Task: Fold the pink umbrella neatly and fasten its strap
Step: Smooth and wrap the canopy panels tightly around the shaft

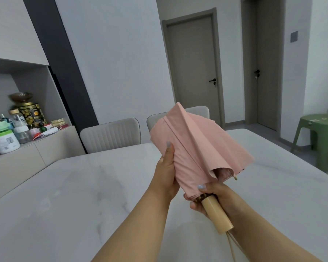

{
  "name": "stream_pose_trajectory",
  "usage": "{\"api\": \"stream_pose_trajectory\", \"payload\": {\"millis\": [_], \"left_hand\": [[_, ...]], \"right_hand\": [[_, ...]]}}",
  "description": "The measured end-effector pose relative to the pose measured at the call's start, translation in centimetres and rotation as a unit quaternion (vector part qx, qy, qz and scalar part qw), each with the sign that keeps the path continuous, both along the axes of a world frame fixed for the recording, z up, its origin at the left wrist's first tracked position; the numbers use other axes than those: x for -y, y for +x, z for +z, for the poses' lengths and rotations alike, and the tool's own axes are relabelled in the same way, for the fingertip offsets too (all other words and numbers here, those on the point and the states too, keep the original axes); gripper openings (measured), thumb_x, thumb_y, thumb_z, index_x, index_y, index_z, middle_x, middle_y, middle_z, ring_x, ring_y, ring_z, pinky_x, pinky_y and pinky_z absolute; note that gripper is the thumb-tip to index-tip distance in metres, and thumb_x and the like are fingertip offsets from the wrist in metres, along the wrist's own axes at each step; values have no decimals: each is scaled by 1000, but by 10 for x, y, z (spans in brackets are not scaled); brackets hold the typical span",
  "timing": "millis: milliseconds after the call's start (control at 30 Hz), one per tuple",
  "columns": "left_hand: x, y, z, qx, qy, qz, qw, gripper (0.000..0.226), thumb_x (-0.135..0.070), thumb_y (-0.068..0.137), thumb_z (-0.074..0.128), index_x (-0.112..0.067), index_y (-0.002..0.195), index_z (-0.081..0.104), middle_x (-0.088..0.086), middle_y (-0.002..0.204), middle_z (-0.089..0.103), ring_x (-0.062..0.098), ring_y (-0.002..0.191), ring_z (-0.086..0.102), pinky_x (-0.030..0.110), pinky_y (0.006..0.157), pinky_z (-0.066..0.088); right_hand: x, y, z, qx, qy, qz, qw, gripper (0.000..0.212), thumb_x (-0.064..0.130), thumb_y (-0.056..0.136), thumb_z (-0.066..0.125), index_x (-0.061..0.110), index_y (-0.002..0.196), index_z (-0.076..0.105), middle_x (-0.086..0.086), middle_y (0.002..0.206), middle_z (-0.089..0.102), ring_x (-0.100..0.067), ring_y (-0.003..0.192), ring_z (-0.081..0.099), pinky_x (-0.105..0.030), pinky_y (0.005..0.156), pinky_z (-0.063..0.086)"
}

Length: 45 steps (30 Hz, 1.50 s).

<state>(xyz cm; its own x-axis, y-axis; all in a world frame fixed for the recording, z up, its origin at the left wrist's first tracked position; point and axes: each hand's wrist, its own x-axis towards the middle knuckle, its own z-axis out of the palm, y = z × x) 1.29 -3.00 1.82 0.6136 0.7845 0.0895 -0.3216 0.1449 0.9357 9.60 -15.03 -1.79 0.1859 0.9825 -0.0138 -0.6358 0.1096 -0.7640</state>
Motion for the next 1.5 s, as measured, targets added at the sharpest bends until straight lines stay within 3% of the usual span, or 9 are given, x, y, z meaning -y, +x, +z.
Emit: {"api": "stream_pose_trajectory", "payload": {"millis": [133, 467, 567, 667, 767, 1033, 1167, 1300, 1500], "left_hand": [[-2, -1, -5, 2, -13, -2, 1000, 68, -60, 90, 50, -7, 131, 55, 14, 123, 68, 29, 116, 64, 49, 103, 47], [-11, -9, 3, -52, 15, 76, 996, 60, -57, 94, 48, -13, 135, 51, 5, 128, 65, 21, 116, 62, 41, 98, 50], [-25, -14, 26, -116, 121, 240, 956, 49, -53, 97, 44, -17, 129, 48, 1, 126, 54, 18, 117, 53, 41, 102, 42], [-26, -17, 70, -155, 302, 293, 894, 29, -39, 102, 35, -17, 88, 49, -8, 81, 43, 12, 78, 44, 33, 77, 36], [-30, -18, 105, -206, 391, 264, 857, 40, -39, 105, 29, -12, 93, 55, -6, 86, 47, 16, 93, 41, 29, 81, 30], [-48, -23, 127, -342, 298, 100, 886, 65, -65, 93, 40, -11, 121, 63, -1, 124, 58, 20, 116, 52, 31, 102, 37], [-46, -29, 134, -250, 244, 50, 936, 18, -35, 91, 63, -20, 82, 67, 0, 89, 59, 22, 92, 51, 35, 86, 41], [-49, -38, 135, -198, 227, 33, 953, 35, -13, 89, 60, -21, 54, 60, -3, 63, 53, 18, 69, 48, 31, 70, 39], [-54, -52, 138, -193, 211, 5, 958, 27, -15, 82, 58, -20, 57, 48, 2, 63, 45, 19, 65, 49, 40, 83, 40]], "right_hand": [[3, -1, 5, 64, -24, 5, 998, 28, 6, 64, 63, -7, 88, 56, -26, 73, 64, -17, 35, 47, -19, 33, 38], [2, 0, -1, 197, 7, -54, 979, 22, 8, 65, 63, 1, 84, 54, -20, 72, 60, -22, 40, 46, -25, 42, 39], [0, 3, -3, 211, 9, -65, 975, 21, 8, 64, 63, 5, 85, 60, -17, 71, 61, -25, 45, 47, -29, 45, 41], [-1, 5, -5, 221, 10, -69, 973, 24, 7, 62, 62, 5, 86, 62, -19, 72, 62, -26, 47, 47, -31, 46, 41], [-3, 4, -7, 226, 23, -67, 972, 25, 5, 63, 59, 2, 87, 60, -21, 73, 60, -26, 45, 46, -29, 45, 41], [-5, 2, -8, 230, 52, -23, 971, 22, 8, 61, 69, 3, 82, 66, -21, 69, 61, -32, 59, 50, -30, 44, 42], [-3, 2, -6, 215, 53, -1, 975, 22, 4, 56, 69, 0, 77, 66, -21, 67, 60, -23, 47, 54, -27, 41, 42], [-3, 4, -7, 218, 49, 1, 975, 23, 5, 53, 71, 0, 75, 67, -23, 68, 62, -26, 52, 55, -28, 43, 42], [-4, 3, -7, 198, 70, -6, 978, 16, 3, 53, 71, 2, 68, 70, -23, 66, 61, -27, 57, 59, -27, 40, 42]]}}
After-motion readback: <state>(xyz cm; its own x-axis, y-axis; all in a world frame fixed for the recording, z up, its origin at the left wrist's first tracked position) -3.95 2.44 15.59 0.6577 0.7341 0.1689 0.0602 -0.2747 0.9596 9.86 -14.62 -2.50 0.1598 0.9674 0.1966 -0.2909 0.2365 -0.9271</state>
